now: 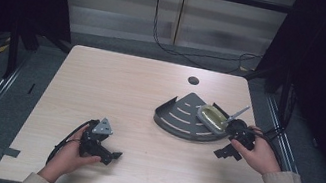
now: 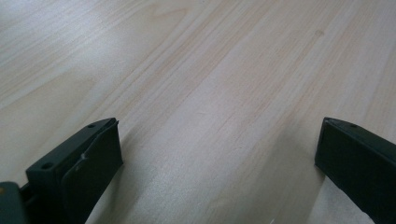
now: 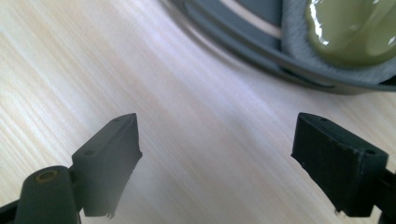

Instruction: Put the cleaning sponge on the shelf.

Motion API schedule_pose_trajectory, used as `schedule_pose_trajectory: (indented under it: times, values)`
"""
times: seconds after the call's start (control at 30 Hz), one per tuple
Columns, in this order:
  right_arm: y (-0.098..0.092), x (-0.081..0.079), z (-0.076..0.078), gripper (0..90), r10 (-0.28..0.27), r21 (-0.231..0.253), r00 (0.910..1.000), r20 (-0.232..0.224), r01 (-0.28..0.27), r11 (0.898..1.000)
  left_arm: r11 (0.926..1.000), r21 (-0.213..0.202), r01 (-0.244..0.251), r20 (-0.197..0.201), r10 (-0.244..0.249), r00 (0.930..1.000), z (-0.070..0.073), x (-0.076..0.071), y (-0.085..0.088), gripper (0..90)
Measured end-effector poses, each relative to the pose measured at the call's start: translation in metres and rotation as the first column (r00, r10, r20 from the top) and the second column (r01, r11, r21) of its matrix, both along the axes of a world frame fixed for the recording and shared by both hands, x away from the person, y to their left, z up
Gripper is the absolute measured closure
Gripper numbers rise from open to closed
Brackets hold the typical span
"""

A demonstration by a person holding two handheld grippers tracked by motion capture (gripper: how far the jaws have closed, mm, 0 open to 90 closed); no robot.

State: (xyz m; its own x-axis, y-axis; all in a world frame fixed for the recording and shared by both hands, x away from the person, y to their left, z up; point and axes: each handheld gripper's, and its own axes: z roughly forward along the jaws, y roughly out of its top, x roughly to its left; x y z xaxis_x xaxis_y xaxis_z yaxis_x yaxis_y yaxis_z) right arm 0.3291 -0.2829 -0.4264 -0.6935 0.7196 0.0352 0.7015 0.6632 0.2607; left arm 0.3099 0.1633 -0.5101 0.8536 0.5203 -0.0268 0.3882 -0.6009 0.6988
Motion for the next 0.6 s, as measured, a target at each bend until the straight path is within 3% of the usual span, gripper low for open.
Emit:
schedule_pose_trajectory:
  times: [0.17, 0.6]
  values:
    - [0.003, -0.010, -0.006, 15.1, 0.016, -0.010, 0.9999, 0.000, -0.016, 1.000, 1.0000, 0.000, -0.001, 0.000, 0.001, 1.0000, 0.000, 0.000, 0.000, 0.0]
    - [-0.001, -0.028, -0.021, 15.1, 0.004, 0.017, 1.0000, 0.004, -0.004, 1.000, 1.0000, 0.000, -0.001, 0.000, 0.001, 1.0000, 0.000, 0.000, 0.000, 0.0]
